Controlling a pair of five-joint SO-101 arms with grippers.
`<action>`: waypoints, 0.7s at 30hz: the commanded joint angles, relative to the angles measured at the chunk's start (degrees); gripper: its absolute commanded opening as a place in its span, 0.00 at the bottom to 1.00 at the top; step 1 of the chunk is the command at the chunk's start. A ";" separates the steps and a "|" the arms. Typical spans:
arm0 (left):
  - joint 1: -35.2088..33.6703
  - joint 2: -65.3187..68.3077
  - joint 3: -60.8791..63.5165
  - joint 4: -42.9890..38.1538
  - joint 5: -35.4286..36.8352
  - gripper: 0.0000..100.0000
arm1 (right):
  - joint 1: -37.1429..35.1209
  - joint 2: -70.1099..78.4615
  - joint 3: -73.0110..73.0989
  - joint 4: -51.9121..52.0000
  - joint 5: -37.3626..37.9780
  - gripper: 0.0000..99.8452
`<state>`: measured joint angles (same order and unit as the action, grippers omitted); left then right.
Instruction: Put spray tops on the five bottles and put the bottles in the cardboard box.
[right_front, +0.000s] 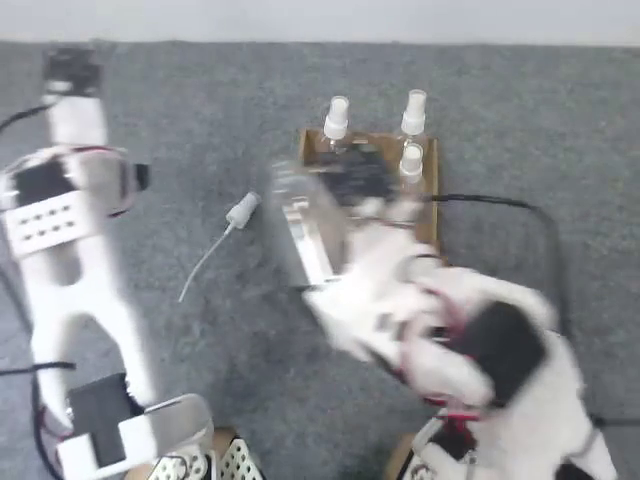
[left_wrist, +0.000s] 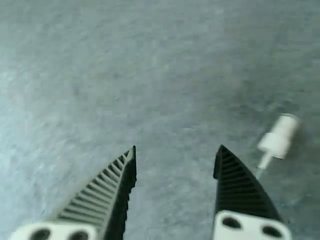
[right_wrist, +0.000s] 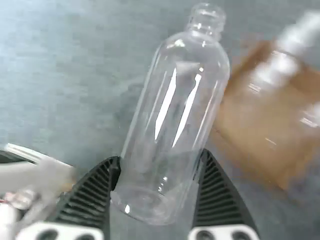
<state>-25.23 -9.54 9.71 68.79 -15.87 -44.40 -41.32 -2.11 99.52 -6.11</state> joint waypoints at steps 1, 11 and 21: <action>9.14 -0.26 0.66 -0.18 -0.09 0.24 | 14.81 -5.23 -2.81 3.56 10.37 0.01; 19.25 17.58 -3.12 -5.63 -0.35 0.24 | 64.04 -7.08 25.41 -13.32 36.84 0.01; 21.54 37.36 -22.11 1.32 -0.44 0.23 | 73.10 -6.99 56.88 -39.69 41.05 0.01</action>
<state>-3.43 24.75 -5.23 68.79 -15.87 27.78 -46.95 50.99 64.62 33.89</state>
